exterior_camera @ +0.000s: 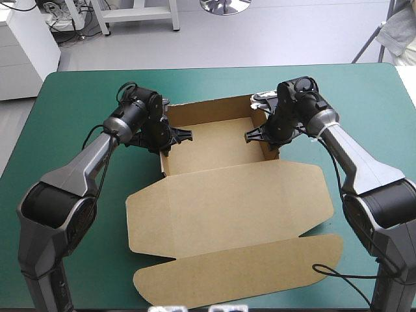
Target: Fold the box
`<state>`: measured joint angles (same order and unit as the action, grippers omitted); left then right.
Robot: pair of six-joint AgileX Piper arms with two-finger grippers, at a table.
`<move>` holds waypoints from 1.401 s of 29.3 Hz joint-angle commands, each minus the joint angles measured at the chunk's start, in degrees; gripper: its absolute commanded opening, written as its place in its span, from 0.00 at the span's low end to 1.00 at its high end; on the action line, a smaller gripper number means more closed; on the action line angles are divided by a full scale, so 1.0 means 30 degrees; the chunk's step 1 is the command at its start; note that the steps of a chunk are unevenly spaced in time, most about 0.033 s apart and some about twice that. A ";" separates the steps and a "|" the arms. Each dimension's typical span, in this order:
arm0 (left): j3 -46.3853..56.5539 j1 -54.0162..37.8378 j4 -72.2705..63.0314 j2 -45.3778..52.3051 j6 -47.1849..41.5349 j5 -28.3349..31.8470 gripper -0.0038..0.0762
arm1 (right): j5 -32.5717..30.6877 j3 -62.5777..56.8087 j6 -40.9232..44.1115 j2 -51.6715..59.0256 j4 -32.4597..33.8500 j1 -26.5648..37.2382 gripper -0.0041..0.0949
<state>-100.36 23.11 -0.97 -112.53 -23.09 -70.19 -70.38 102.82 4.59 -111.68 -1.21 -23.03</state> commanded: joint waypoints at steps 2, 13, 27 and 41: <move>-0.0593 0.0137 -0.0416 0.0993 0.0489 -0.1173 0.04 | -0.0047 0.0278 -0.0653 0.0539 -0.0247 0.0487 0.12; -0.1071 0.0137 -0.0238 0.0993 0.1528 -0.1160 0.55 | -0.0042 0.0966 -0.0703 0.0539 -0.0247 0.0487 0.76; -0.5793 0.0101 -0.0197 0.1532 0.1494 -0.1248 0.64 | -0.0484 0.5859 -0.0744 0.1143 -0.1108 0.0487 0.78; -0.6454 0.0136 -0.1385 0.6635 0.3497 -0.1248 0.04 | -0.0484 0.5780 -0.0694 0.5210 -0.0855 0.0487 0.78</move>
<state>-118.30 23.16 -2.96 -98.92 -14.50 -71.42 -71.20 118.37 3.02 -100.43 -4.30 -22.11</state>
